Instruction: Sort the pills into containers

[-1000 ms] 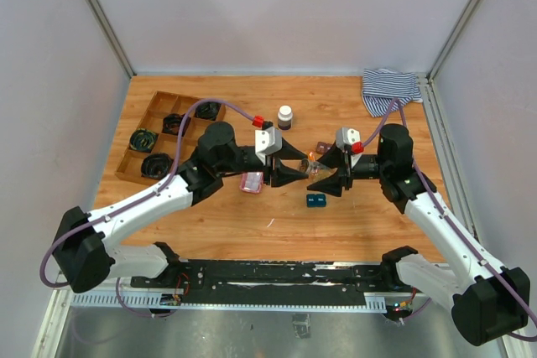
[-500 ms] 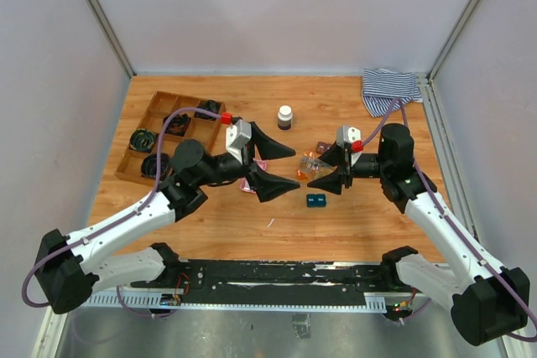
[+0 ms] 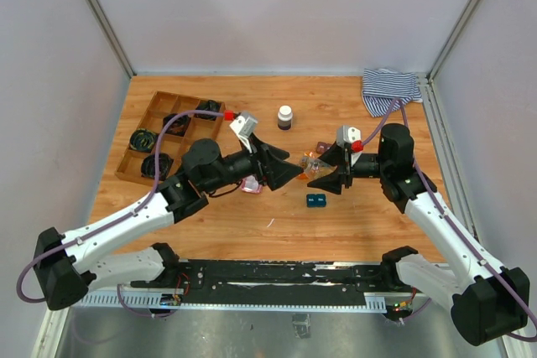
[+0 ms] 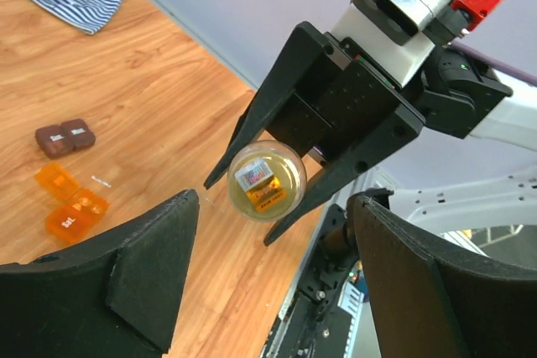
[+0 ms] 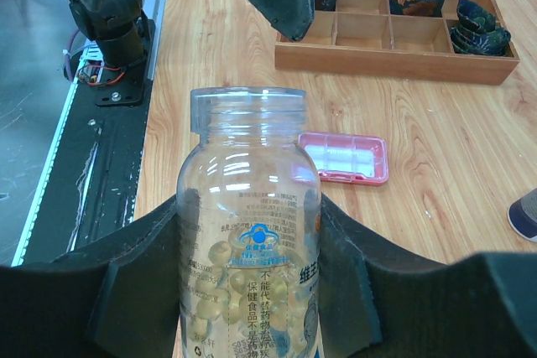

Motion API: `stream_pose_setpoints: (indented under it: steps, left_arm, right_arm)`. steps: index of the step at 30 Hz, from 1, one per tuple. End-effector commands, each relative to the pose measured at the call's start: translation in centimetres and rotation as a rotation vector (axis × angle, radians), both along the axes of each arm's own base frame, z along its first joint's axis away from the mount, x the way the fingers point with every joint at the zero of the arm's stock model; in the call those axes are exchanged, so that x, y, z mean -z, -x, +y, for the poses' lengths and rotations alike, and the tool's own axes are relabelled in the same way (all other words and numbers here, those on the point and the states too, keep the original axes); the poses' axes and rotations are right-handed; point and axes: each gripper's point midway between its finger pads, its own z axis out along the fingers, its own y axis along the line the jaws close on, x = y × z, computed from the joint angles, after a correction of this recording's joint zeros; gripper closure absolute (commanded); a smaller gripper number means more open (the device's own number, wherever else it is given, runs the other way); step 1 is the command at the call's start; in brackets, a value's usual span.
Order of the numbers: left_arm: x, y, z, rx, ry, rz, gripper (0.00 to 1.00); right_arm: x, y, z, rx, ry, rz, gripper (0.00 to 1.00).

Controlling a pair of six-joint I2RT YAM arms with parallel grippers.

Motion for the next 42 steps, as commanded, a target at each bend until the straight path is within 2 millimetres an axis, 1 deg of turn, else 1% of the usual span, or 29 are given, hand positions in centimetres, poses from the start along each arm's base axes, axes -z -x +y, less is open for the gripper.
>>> stream_pose_setpoints:
  steps: [1,6,12,15,19,23,26,28,30,31,32,34,39,42]
  left_arm:
    - [0.3,-1.5,-0.4,-0.115,-0.124,-0.002,0.20]
    - [-0.1,-1.6,-1.6,-0.111,-0.170,-0.020,0.22]
    - [-0.2,-1.2,-2.8,-0.074,-0.200,-0.024,0.23]
    - [0.1,-1.1,-3.3,-0.055,-0.210,-0.017,0.26]
    - [0.1,-0.7,-3.8,-0.021,-0.218,-0.014,0.39]
    - [0.4,-0.2,-4.2,0.017,-0.222,-0.010,0.45]
    - [0.5,0.2,-4.4,0.042,-0.223,-0.013,0.53]
    - [0.4,0.5,-4.5,0.064,-0.226,-0.027,0.65]
    - [0.5,0.9,-4.6,0.103,-0.234,-0.065,0.81]
    - [0.5,1.3,-4.7,0.130,-0.237,-0.094,0.86]
    - [0.5,1.6,-4.8,0.159,-0.240,-0.127,0.89]
    - [0.8,2.4,-5.0,0.231,-0.249,-0.199,0.92]
    - [1.0,3.7,-4.4,0.437,-0.237,-0.393,0.93]
    - [1.2,3.4,-4.0,0.509,-0.259,-0.513,0.93]
  right_arm:
    - [-1.2,-0.6,-0.1,0.010,-0.017,-0.045,0.99]
    - [-1.1,-0.6,-0.1,0.013,-0.015,-0.045,0.99]
    - [-1.1,-0.7,-0.1,0.013,-0.014,-0.044,0.99]
    - [-1.1,-0.6,0.0,0.012,-0.015,-0.045,0.99]
    - [-1.2,-0.6,-0.1,0.013,-0.015,-0.046,0.99]
    - [-1.3,-0.6,-0.1,0.011,-0.017,-0.049,0.99]
    - [-1.3,-0.5,-0.1,0.010,-0.017,-0.049,0.99]
    - [-1.3,-0.5,-0.1,0.009,-0.018,-0.050,0.99]
    - [-1.4,-0.5,-0.1,0.010,-0.019,-0.052,0.99]
    - [-1.3,-0.5,-0.1,0.009,-0.018,-0.050,0.99]
    - [-1.4,-0.5,-0.1,0.009,-0.019,-0.053,0.99]
    - [-1.4,-0.4,-0.1,0.009,-0.019,-0.052,0.99]
    - [-1.4,-0.5,-0.1,0.009,-0.019,-0.054,0.99]
    - [-1.4,-0.5,-0.1,0.008,-0.020,-0.053,1.00]
